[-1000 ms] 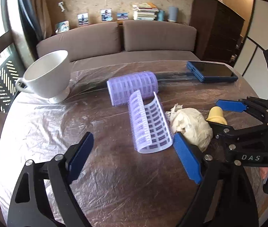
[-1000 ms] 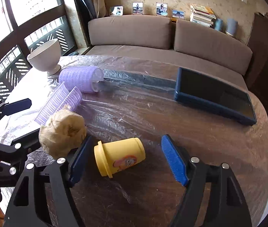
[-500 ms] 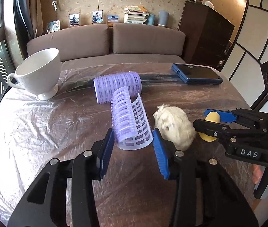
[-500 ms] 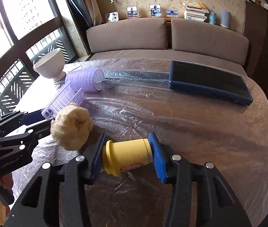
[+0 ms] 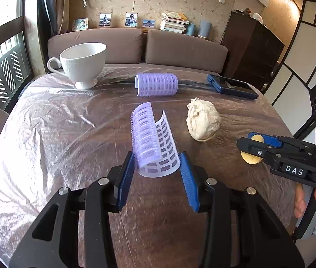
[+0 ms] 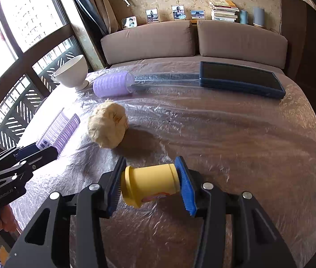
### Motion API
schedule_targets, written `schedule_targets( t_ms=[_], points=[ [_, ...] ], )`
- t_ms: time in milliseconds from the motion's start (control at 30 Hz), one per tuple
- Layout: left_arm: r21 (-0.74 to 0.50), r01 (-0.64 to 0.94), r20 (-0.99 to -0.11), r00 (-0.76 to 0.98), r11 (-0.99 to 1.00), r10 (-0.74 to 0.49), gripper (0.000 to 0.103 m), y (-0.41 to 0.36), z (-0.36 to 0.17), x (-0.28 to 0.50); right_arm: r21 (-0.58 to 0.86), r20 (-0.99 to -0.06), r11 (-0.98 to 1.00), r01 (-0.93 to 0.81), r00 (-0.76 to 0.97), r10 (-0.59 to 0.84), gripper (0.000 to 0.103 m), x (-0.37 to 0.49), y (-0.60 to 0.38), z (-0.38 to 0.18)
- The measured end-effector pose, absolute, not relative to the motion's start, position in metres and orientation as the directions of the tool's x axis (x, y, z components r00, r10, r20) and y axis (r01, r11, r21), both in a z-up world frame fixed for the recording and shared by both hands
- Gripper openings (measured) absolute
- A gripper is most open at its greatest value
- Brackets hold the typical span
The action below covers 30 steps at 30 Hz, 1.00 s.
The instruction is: Collect trash
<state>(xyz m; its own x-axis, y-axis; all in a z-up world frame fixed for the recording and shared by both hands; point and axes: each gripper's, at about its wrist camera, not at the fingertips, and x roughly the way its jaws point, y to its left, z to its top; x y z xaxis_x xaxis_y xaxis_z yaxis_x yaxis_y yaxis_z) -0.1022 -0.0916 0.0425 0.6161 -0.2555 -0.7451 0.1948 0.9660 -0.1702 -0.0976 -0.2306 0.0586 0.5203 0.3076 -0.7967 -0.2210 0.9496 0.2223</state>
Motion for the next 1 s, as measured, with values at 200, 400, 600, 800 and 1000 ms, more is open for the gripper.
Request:
schedule_targets(
  t_ms=[200,400,600,800,1000],
  points=[
    [-0.185,0.178,-0.744,0.617,0.966,-0.256,0.044,-0.085,0.047,-0.115,0.226,-0.793,0.949,-0.221,0.524,0.311,0.045,-0.115,-0.227,0.066],
    [-0.191,0.196,-0.737,0.619,0.962,-0.272,0.044,-0.085,0.052,-0.135,0.222,-0.795,0.948,-0.227,0.521,0.311,0.045,-0.140,-0.215,0.070],
    [-0.198,0.226,-0.733,0.612,0.954,-0.297,0.044,-0.087,0.054,-0.158,0.223,-0.796,0.950,-0.218,0.522,0.307,0.045,-0.164,-0.209,0.074],
    [-0.197,0.257,-0.732,0.603,0.946,-0.316,0.044,-0.084,0.055,-0.180,0.219,-0.794,0.956,-0.197,0.533,0.292,0.045,-0.186,-0.202,0.078],
    [-0.187,0.297,-0.735,0.590,0.936,-0.334,0.044,-0.081,0.055,-0.200,0.213,-0.795,0.960,-0.181,0.538,0.278,0.045,-0.207,-0.195,0.080]
  ],
)
